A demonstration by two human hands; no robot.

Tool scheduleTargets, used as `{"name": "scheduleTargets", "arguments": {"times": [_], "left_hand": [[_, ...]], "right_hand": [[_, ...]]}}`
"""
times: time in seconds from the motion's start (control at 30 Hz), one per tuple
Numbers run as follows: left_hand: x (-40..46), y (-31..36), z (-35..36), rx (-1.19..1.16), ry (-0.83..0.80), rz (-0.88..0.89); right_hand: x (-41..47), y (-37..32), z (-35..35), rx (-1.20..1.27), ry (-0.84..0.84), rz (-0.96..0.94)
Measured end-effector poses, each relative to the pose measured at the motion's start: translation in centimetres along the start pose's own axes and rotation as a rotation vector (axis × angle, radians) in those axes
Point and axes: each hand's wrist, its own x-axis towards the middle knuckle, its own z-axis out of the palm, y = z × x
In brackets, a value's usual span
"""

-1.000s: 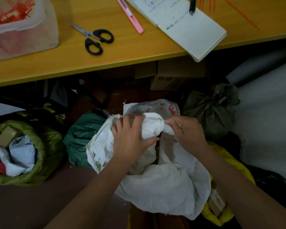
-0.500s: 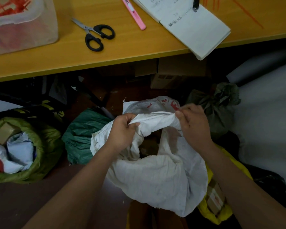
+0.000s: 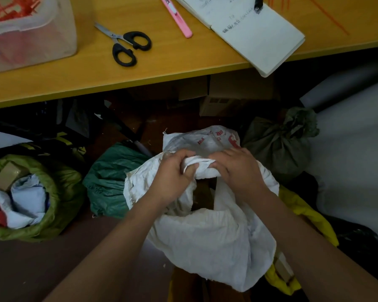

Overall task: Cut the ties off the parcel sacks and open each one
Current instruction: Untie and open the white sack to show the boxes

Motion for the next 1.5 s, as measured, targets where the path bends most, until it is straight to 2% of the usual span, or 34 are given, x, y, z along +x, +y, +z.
{"name": "scheduleTargets", "arguments": {"times": [0.07, 0.17, 0.27, 0.47, 0.53, 0.6, 0.7, 0.77, 0.9, 1.03, 1.1, 1.2, 1.23, 1.3, 1.37, 1.5], "left_hand": [[-0.8, -0.4, 0.2, 0.185, 0.036, 0.065], [-2.0, -1.0, 0.8, 0.462, 0.118, 0.070], [-2.6, -2.0, 1.1, 0.575, 0.155, 0.055], [-2.5, -2.6, 0.8, 0.427, 0.044, -0.122], [-2.2, -2.4, 0.6, 0.339, 0.067, -0.140], [-2.2, -1.9, 0.3, 0.150, 0.143, -0.148], [-2.4, -0.7, 0.2, -0.208, 0.157, -0.192], [-2.2, -0.2, 0.1, -0.326, 0.160, -0.213], [-1.8, 0.6, 0.4, -0.374, 0.171, -0.178], [-1.8, 1.7, 0.5, -0.276, 0.137, -0.029], [-1.9, 1.9, 0.6, -0.246, 0.141, 0.019], [-2.7, 2.3, 1.1, -0.275, 0.108, -0.044], [-3.1, 2.0, 1.5, -0.192, 0.095, -0.093], [-4.0, 1.4, 2.3, 0.137, 0.050, -0.196], [-4.9, 1.2, 3.0, 0.347, 0.021, -0.254], [-6.3, -0.6, 3.3, 0.611, 0.054, -0.213]], "right_hand": [[-0.2, 0.2, -0.1, 0.133, -0.041, 0.130], [-0.8, 0.7, 0.0, 0.270, -0.044, 0.256], [-0.8, 0.8, 0.1, 0.364, 0.009, 0.337], [-1.2, 1.2, 0.5, 0.490, 0.079, 0.477], [-1.4, 1.6, 0.6, 0.522, 0.097, 0.508], [-1.7, 2.0, 0.5, 0.523, 0.096, 0.529], [-2.3, 2.9, 0.0, 0.443, 0.064, 0.482], [-2.6, 3.2, -0.4, 0.373, 0.032, 0.391], [-2.2, 2.5, -1.2, 0.281, -0.002, 0.202], [-1.4, 1.3, -1.7, 0.156, -0.243, -0.007], [-1.0, 1.2, -1.6, 0.124, -0.308, -0.029], [-0.5, 1.7, -2.0, 0.207, -0.318, 0.018], [-0.5, 1.9, -2.2, 0.271, -0.288, 0.020], [-0.5, 2.2, -2.5, 0.358, -0.241, 0.042], [-0.6, 2.5, -2.8, 0.374, -0.277, 0.105], [-0.8, 4.1, -2.8, 0.354, -0.243, 0.269]]}}
